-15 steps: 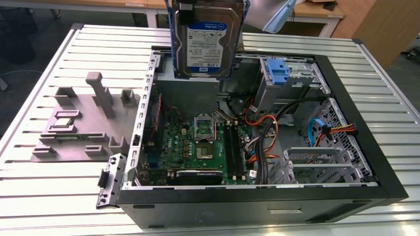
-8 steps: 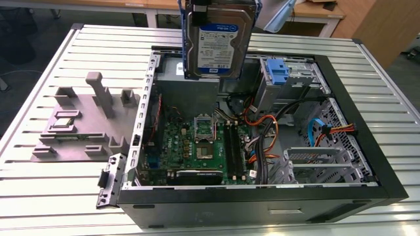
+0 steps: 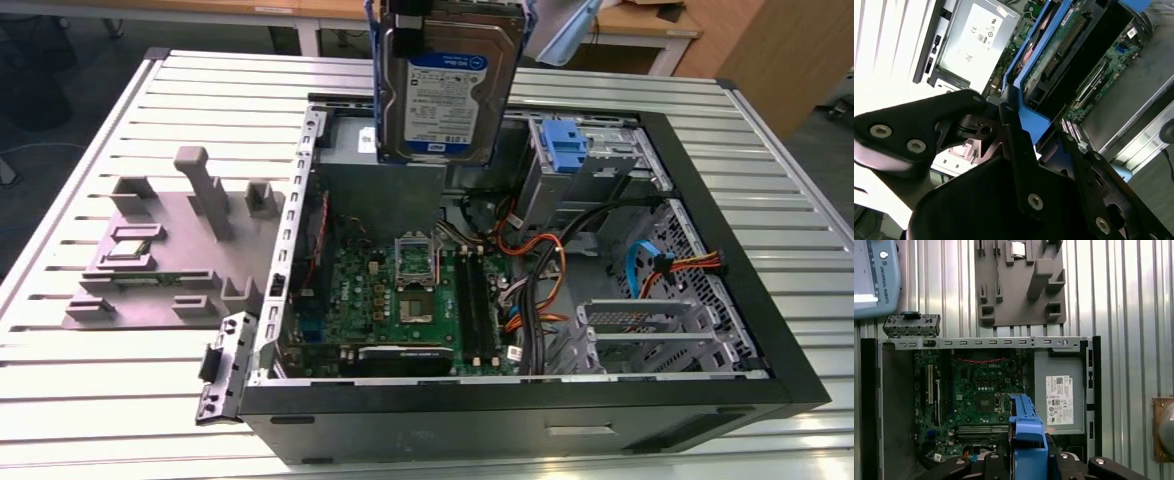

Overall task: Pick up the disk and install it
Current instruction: 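Pick up the disk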

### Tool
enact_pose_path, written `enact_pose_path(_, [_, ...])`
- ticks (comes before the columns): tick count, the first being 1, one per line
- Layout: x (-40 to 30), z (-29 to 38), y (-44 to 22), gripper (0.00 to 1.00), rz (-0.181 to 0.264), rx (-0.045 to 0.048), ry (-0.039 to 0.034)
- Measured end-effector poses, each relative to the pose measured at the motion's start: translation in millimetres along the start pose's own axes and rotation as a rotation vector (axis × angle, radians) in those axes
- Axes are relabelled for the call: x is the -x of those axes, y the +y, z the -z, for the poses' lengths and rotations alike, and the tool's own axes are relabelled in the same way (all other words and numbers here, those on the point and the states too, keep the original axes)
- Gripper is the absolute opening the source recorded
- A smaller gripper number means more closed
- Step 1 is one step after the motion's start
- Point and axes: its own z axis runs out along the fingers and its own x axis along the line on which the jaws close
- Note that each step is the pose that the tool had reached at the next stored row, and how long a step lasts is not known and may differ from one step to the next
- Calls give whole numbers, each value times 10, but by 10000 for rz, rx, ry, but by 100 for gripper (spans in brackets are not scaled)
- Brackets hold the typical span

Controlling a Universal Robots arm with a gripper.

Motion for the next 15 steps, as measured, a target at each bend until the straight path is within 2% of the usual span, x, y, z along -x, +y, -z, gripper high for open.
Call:
enact_pose_path(6, [-103,-4,-16,36,10,-1,-1])
enact_pose_path(11, [-110,-17,-129,36,12,-19,0])
enact_pose_path(15, [-112,-21,-150,36,12,-44,-1])
